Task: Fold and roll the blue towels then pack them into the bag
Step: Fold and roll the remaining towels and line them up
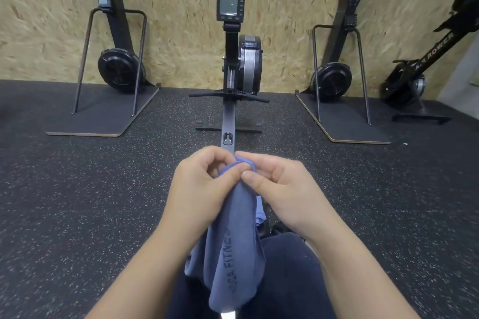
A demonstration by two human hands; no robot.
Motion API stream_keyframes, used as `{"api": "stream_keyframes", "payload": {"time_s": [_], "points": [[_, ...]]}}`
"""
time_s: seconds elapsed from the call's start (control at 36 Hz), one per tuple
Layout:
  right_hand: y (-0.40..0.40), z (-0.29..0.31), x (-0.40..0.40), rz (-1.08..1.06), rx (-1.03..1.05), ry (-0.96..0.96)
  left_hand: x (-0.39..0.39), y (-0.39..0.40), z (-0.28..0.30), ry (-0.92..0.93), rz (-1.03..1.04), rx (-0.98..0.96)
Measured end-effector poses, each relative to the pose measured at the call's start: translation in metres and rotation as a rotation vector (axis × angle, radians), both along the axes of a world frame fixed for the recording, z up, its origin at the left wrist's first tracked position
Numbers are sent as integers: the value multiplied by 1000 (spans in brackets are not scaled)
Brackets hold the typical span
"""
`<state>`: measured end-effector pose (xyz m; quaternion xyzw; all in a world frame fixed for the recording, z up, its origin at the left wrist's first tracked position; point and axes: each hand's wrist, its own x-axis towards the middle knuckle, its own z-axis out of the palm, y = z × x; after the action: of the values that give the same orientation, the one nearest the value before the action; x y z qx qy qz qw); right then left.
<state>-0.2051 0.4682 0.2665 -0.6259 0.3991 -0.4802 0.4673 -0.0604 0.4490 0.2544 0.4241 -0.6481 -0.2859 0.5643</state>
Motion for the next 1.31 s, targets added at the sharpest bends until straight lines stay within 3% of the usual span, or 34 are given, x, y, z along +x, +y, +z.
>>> {"api": "stream_keyframes", "payload": {"time_s": [0.22, 0.39, 0.56, 0.78, 0.94, 1.19, 1.31], "points": [[-8, -3, -10, -198, -151, 176, 2, -10, -7, -151, -92, -35], [-16, -2, -28, -452, -213, 70, 13, -28, -20, -459, -59, -144], [-27, -7, -59, -599, -188, -137, 38, -53, -35, -571, 64, -95], [-39, -27, -99, -826, -152, -102, 74, -75, -42, -783, 239, -231], [-44, -41, -112, -899, -102, 18, 85, -80, -44, -946, 359, -303], [-39, -48, -115, -945, -156, 429, 84, -86, -51, -999, 495, -309], [-40, -53, -114, -958, -147, 485, 80, -86, -46, -1053, 552, -259]]}}
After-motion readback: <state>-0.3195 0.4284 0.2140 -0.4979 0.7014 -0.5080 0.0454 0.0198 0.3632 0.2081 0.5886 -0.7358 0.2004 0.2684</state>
